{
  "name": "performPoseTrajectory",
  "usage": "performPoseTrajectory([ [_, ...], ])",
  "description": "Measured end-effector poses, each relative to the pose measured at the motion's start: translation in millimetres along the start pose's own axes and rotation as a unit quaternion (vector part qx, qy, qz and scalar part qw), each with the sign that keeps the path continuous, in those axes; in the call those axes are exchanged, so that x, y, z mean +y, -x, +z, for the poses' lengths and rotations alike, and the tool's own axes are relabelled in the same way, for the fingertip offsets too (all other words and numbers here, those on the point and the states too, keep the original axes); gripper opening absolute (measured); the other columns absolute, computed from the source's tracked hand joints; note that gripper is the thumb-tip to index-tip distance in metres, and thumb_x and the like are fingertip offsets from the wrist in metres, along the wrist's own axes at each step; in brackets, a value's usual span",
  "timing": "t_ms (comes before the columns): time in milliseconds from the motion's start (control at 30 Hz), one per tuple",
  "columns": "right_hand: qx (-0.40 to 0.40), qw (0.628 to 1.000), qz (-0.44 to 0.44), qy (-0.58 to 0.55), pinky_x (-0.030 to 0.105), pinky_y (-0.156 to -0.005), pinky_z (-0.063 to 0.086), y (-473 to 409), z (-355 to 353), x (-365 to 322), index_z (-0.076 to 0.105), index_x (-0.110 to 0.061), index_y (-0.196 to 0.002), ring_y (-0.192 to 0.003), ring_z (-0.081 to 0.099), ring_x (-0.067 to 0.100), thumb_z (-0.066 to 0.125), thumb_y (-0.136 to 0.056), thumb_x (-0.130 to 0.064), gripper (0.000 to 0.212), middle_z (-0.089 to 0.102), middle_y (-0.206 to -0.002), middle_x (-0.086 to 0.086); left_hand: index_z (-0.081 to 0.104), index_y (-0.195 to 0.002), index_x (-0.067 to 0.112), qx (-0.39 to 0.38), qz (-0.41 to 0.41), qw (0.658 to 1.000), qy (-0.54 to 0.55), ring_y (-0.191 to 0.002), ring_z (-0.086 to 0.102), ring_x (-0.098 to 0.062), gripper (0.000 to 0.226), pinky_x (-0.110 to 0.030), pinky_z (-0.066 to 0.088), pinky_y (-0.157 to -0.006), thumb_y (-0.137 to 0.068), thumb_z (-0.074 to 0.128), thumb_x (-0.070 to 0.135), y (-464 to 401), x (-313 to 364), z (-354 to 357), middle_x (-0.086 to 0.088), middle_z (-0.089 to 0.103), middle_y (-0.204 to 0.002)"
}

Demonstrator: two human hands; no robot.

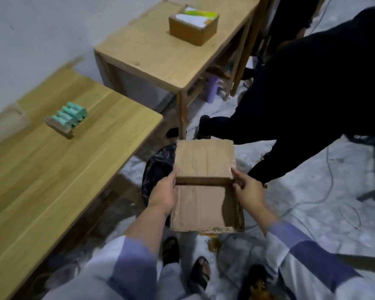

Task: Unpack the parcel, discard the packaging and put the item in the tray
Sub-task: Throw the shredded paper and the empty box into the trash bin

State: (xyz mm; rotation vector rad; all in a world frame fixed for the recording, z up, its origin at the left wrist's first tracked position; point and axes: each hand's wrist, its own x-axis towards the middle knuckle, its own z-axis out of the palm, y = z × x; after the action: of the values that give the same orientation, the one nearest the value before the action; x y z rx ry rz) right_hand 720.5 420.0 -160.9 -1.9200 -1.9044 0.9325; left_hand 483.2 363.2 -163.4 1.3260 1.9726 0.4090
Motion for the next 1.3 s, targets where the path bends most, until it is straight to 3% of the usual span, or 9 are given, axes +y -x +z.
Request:
performPoseTrajectory([
  [300,-0.125,0.99,0.054,0.024,0.03,-0.097,0.044,-62,126,52,0.051,-0.023,-0.135,-0.118,0.058,0.026,0.056,-0.087,-0.007,0.051,0.061,-0.129,0.008,0.024,-0.149,0.028,-0.09,-0.092,0.991,-0.047,-0.093,0.061,-0.031,0.057,-0.043,0.054,-0.078,-0.098,0.045,0.015,-70,-102,58,-0.013,0.064,-0.114],
  [400,-0.147,0.987,0.07,0.012,0.026,-0.101,0.04,-79,156,61,0.052,-0.018,-0.134,-0.12,0.057,0.025,0.055,-0.088,-0.006,0.048,0.061,-0.131,0.01,0.029,-0.149,0.015,-0.101,-0.095,0.989,-0.048,-0.107,0.056,-0.039,0.053,-0.041,0.048,-0.088,-0.097,0.044,0.012,-92,-128,72,-0.023,0.058,-0.124],
  [500,-0.159,0.983,0.087,0.023,0.034,-0.103,0.045,-92,173,64,0.051,-0.02,-0.135,-0.119,0.057,0.028,0.054,-0.088,-0.015,0.047,0.061,-0.13,0.011,0.032,-0.148,0.01,-0.138,-0.119,0.983,-0.036,-0.127,0.047,-0.036,0.053,-0.035,0.04,-0.103,-0.096,0.045,0.012,-111,-137,84,-0.02,0.048,-0.139],
  [600,-0.172,0.98,0.095,0.032,0.038,-0.1,0.047,-99,180,56,0.05,-0.022,-0.135,-0.115,0.059,0.029,0.053,-0.09,-0.018,0.046,0.062,-0.128,0.012,0.036,-0.145,0.006,-0.141,-0.101,0.984,-0.031,-0.131,0.043,-0.033,0.052,-0.031,0.036,-0.106,-0.095,0.048,0.014,-119,-131,89,-0.02,0.045,-0.143],
  [733,-0.178,0.98,0.079,0.036,0.035,-0.1,0.045,-95,173,40,0.057,-0.019,-0.129,-0.116,0.058,0.03,0.052,-0.09,-0.013,0.04,0.064,-0.125,0.013,0.044,-0.14,0.008,-0.152,-0.078,0.985,-0.035,-0.125,0.049,-0.032,0.047,-0.026,0.035,-0.102,-0.094,0.052,0.013,-114,-117,81,-0.019,0.049,-0.139],
  [833,-0.194,0.977,0.076,0.037,0.032,-0.1,0.044,-85,162,25,0.061,-0.017,-0.123,-0.115,0.059,0.028,0.05,-0.089,-0.01,0.037,0.066,-0.123,0.011,0.046,-0.139,0.012,-0.173,-0.081,0.981,-0.028,-0.105,0.061,-0.027,0.043,-0.02,0.04,-0.083,-0.097,0.048,0.014,-105,-103,67,-0.016,0.056,-0.133],
  [900,-0.203,0.976,0.074,0.032,0.034,-0.1,0.045,-78,148,9,0.062,-0.018,-0.121,-0.114,0.06,0.028,0.051,-0.088,-0.01,0.036,0.067,-0.12,0.011,0.047,-0.139,0.017,-0.164,-0.087,0.983,-0.014,-0.094,0.058,-0.022,0.041,-0.024,0.041,-0.08,-0.097,0.048,0.016,-93,-89,51,-0.013,0.057,-0.132],
  [1133,-0.184,0.982,-0.025,0.04,0.031,-0.097,0.045,-42,72,-91,0.061,-0.015,-0.123,-0.112,0.061,0.026,0.052,-0.091,-0.01,0.034,0.066,-0.121,0.01,0.048,-0.137,0.019,-0.112,-0.06,0.992,0.017,-0.118,0.055,-0.023,0.041,-0.023,0.039,-0.092,-0.096,0.051,0.019,-42,-31,-31,-0.007,0.057,-0.134],
  [1300,-0.173,0.978,-0.105,0.054,0.03,-0.094,0.045,-23,31,-162,0.06,-0.017,-0.124,-0.112,0.06,0.023,0.051,-0.091,-0.012,0.034,0.066,-0.122,0.007,0.052,-0.133,0.019,-0.051,-0.036,0.997,0.038,-0.119,0.055,-0.019,0.037,-0.021,0.039,-0.093,-0.096,0.049,0.019,-8,-4,-96,-0.005,0.059,-0.131],
])
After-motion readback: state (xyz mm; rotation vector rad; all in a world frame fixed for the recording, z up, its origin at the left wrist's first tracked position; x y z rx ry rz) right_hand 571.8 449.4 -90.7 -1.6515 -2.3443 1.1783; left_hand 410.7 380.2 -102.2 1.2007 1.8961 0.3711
